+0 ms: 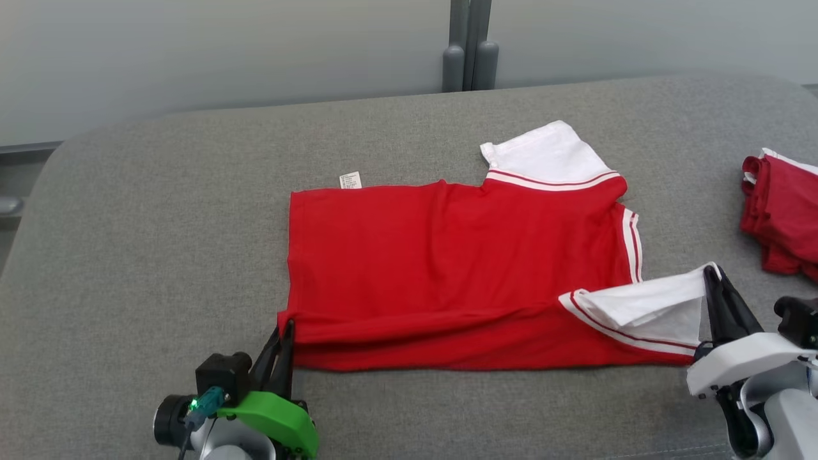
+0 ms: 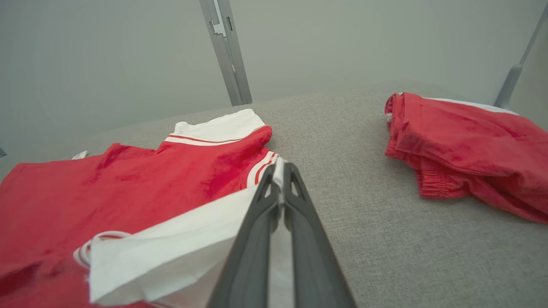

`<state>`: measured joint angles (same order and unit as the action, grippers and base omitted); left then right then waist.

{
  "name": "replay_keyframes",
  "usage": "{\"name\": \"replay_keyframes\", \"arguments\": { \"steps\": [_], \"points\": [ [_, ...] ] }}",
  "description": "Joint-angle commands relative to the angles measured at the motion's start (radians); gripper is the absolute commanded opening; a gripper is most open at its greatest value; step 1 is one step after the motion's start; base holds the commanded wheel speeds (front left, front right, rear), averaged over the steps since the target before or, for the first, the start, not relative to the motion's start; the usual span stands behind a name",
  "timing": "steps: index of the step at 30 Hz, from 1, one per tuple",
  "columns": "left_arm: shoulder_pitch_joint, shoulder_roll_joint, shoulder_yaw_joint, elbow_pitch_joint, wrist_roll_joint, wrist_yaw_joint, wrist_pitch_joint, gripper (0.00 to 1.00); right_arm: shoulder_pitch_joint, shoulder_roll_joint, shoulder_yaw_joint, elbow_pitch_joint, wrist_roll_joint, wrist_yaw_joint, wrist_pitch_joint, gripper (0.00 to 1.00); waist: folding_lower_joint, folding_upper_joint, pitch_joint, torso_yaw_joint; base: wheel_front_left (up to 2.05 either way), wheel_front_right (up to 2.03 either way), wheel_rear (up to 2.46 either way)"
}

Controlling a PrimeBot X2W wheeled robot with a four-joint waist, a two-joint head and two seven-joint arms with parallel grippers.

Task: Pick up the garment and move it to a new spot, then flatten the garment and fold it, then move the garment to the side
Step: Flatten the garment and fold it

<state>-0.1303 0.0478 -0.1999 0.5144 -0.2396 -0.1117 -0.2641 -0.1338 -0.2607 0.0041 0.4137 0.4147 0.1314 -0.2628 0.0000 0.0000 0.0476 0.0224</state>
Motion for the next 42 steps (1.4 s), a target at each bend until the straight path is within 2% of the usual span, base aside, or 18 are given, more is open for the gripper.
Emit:
{"name": "replay_keyframes", "arguments": {
  "steps": [1,16,29,30,31,32,37,42],
  "points": [
    [-0.041,0.006,-0.016,0.012,-0.007,0.010,0.000,0.00,-0.049,0.001,-0.006,0.030,-0.019,-0.002,-0.002,0.00,0.0000,0.0000,0.048,0.006,0.00,0.00,0.00],
    [-0.150,0.006,-0.046,0.059,-0.037,0.061,0.000,0.00,-0.205,-0.003,-0.021,0.133,-0.071,-0.002,-0.002,0.00,0.0000,0.0000,0.129,0.020,0.00,0.00,0.00],
    [-0.212,0.006,-0.050,0.080,-0.026,0.079,0.000,0.00,-0.287,0.007,-0.026,0.182,-0.094,-0.002,-0.002,0.00,0.0000,0.0000,0.188,0.015,0.00,0.00,0.00],
    [-0.218,0.006,-0.050,0.081,-0.031,0.079,0.000,0.05,-0.294,0.008,-0.026,0.186,-0.091,-0.002,-0.002,0.02,0.0000,0.0000,0.193,0.014,0.00,0.00,0.00],
    [-0.222,0.006,-0.047,0.078,-0.038,0.082,0.000,0.40,-0.302,0.010,-0.034,0.193,-0.089,-0.002,-0.002,0.65,0.0000,0.0000,0.198,0.014,0.00,0.00,0.00],
    [-0.224,0.006,-0.047,0.079,-0.039,0.086,0.000,0.99,-0.307,0.017,-0.031,0.208,-0.080,-0.002,-0.002,1.00,0.0000,0.0000,0.200,0.013,0.00,0.00,0.00],
    [-0.214,0.006,-0.034,0.045,-0.024,0.118,0.000,1.00,-0.328,0.027,-0.093,0.172,-0.091,-0.002,-0.002,1.00,0.0000,0.0000,0.205,0.010,0.00,0.00,0.00],
    [-0.137,0.005,-0.020,-0.009,-0.024,0.138,0.000,1.00,-0.224,0.051,-0.122,0.109,-0.092,-0.002,-0.002,1.00,0.0000,0.0000,0.175,0.011,0.00,0.00,0.00]
  ]
}}
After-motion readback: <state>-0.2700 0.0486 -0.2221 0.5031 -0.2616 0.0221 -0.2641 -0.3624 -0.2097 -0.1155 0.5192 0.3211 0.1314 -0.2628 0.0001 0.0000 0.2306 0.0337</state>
